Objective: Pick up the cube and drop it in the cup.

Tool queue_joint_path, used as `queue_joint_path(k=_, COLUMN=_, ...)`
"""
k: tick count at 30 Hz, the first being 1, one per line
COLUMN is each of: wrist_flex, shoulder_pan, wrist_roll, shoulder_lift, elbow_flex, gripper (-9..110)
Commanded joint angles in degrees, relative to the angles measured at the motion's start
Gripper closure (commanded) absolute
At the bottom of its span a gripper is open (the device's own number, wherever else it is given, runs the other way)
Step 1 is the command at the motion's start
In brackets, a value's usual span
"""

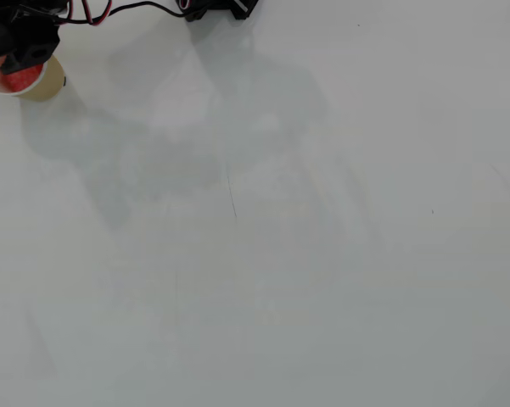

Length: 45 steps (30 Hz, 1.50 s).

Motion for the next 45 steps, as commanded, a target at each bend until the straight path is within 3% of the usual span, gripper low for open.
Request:
queue_joint_path(k=1, wrist_flex=-2.11, shoulder_pan=0.62, wrist_roll=-0.79, shoulder_lift=0.7, elbow_flex=-8.7, gripper=81)
queue_joint_path(k=9, wrist_flex=-2.72, shoulder_pan=0.26, wrist_roll=-0.88, shoulder_lift=0.88, elbow_flex=-8.7, gripper=101)
queue_joint_path(k=19, wrist_flex=-3.08, shoulder_pan=-3.08, wrist_roll=-0.97, shoulder_lift=1.93, elbow_flex=-8.61, gripper=102)
queue_joint_path(k=34, wrist_flex=-3.08, shoulder_pan=-38.67, wrist_roll=-0.97, shoulder_lift=11.69, elbow_flex=3.6, gripper=102)
queue_joint_path(k=45, wrist_flex=-3.78, shoulder_pan=-57.3, wrist_roll=-2.55, shoulder_lift=31.38, elbow_flex=26.81, gripper=102)
